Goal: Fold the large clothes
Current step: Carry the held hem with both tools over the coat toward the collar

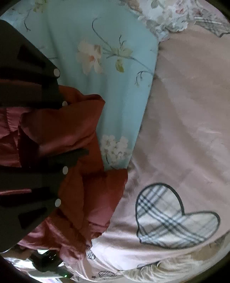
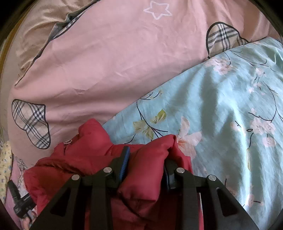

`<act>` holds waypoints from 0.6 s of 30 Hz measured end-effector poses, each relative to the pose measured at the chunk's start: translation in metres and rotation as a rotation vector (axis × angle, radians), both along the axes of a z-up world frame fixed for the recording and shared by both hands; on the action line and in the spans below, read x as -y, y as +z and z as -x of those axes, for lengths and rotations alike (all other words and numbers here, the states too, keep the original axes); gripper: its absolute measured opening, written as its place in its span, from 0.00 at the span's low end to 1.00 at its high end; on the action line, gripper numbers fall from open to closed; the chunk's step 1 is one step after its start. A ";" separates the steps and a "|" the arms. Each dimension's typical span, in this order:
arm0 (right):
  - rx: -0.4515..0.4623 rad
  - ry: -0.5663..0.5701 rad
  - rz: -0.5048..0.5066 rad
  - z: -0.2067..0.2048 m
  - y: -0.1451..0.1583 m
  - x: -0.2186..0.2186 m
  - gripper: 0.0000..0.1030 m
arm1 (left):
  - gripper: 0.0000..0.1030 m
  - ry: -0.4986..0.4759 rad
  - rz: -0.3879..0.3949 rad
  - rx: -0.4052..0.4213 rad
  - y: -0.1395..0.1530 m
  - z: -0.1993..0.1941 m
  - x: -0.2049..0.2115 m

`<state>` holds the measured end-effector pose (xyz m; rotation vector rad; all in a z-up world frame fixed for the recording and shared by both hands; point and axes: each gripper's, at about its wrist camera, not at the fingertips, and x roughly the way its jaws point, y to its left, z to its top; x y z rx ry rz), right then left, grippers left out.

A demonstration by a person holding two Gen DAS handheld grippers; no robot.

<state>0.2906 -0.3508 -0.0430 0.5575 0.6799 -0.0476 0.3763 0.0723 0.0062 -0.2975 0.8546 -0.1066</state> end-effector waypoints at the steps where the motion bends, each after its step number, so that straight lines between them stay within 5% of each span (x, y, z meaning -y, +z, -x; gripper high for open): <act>1: 0.001 0.005 0.002 -0.001 0.000 -0.001 0.31 | 0.28 -0.004 0.000 0.019 0.007 0.010 -0.001; 12: -0.008 0.018 0.042 -0.005 0.000 -0.009 0.33 | 0.32 -0.099 -0.009 0.280 0.087 0.127 0.023; 15: -0.011 0.015 0.055 -0.006 0.000 -0.011 0.34 | 0.35 -0.225 -0.012 0.233 0.075 0.138 0.053; 18: -0.013 0.018 0.056 -0.009 0.000 -0.012 0.34 | 0.35 -0.296 -0.096 0.170 0.047 0.135 0.082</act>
